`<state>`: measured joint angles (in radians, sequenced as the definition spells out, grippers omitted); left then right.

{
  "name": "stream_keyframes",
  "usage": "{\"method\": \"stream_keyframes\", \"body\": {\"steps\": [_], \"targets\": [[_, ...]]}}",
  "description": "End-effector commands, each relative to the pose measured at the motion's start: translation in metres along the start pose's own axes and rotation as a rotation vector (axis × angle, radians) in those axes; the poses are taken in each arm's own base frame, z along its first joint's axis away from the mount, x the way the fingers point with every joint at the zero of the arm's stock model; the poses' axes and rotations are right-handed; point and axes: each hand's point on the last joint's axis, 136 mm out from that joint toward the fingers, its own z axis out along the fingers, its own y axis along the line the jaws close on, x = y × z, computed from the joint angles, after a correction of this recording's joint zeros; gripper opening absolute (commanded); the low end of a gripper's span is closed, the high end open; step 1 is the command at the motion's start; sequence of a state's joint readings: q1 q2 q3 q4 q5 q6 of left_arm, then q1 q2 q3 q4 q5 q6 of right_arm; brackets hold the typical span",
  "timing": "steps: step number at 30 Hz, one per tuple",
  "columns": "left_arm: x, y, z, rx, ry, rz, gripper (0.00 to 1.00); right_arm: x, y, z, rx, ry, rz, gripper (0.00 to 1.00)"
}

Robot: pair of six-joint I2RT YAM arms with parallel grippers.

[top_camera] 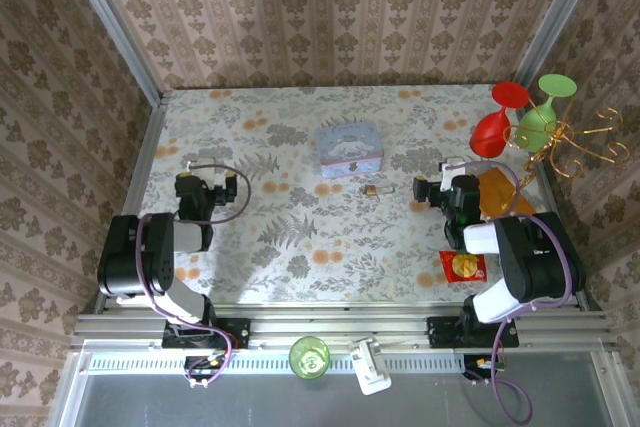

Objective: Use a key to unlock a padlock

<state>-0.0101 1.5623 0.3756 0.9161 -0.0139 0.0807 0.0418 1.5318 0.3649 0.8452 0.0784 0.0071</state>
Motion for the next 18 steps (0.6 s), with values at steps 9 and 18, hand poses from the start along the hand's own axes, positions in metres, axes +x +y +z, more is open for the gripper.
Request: {"method": "stream_keyframes", "body": {"steps": [9, 18], "targets": [[-0.0103, -0.0049, 0.0017, 0.043, -0.027, -0.013, 1.00, -0.0226, -0.0076, 0.0051, 0.009, -0.051, 0.040, 1.00], [-0.0101, -0.0055, 0.0027, 0.041, -0.021, -0.011, 1.00, -0.0228, -0.0076, 0.0052, 0.009, -0.051, 0.039, 1.00]]}}
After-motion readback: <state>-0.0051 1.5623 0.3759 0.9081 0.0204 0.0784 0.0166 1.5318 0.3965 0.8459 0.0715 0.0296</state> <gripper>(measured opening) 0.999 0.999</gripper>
